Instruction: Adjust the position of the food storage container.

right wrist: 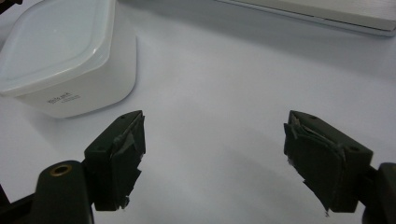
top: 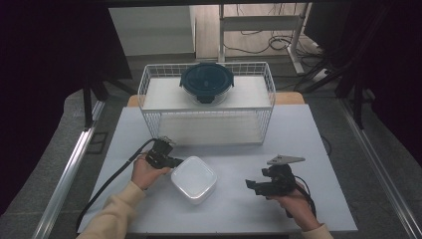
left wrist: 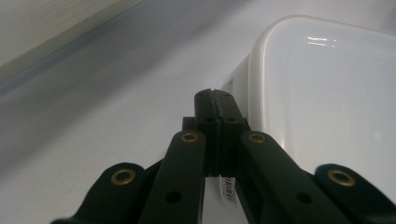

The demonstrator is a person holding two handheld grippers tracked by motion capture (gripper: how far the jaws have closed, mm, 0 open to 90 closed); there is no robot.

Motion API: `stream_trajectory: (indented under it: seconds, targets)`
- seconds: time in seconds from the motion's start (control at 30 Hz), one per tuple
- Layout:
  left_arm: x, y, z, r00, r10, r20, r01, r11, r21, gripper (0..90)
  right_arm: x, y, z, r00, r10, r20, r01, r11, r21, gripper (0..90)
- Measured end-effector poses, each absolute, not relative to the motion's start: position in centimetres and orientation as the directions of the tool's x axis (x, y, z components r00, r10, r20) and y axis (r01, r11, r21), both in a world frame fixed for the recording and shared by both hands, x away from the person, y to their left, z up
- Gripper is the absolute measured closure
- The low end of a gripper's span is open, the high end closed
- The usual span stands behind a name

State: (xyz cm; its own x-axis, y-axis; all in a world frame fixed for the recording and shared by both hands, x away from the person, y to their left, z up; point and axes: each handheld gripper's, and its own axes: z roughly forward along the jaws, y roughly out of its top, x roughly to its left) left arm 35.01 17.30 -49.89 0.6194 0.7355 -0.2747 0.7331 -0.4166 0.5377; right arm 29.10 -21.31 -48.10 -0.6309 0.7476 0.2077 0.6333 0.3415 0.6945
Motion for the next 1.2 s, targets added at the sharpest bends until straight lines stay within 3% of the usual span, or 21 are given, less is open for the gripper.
stream_trajectory:
  seconds: [0.27, 0.47, 0.63, 1.2]
  targets:
    - [32.2, 20.5, -48.0, 0.611, 0.767, -0.196, 0.711, -0.424, 0.560, 89.9, 29.1, -21.3, -48.0, -0.631, 0.748, 0.206, 0.632, 0.341, 0.696, 20.5]
    - [28.8, 21.9, -48.4, 0.612, 0.760, -0.218, 0.715, -0.415, 0.563, 89.8, 29.0, -21.2, -48.0, -0.635, 0.746, 0.203, 0.629, 0.345, 0.697, 20.5]
    - [27.0, 20.8, -49.6, 0.642, 0.726, -0.246, 0.712, -0.446, 0.543, 89.8, 29.0, -21.1, -48.1, -0.634, 0.746, 0.202, 0.629, 0.347, 0.695, 20.5]
    - [30.8, 17.1, -50.2, 0.645, 0.713, -0.274, 0.712, -0.432, 0.554, 89.9, 29.2, -21.3, -48.2, -0.630, 0.750, 0.202, 0.633, 0.346, 0.693, 20.5]
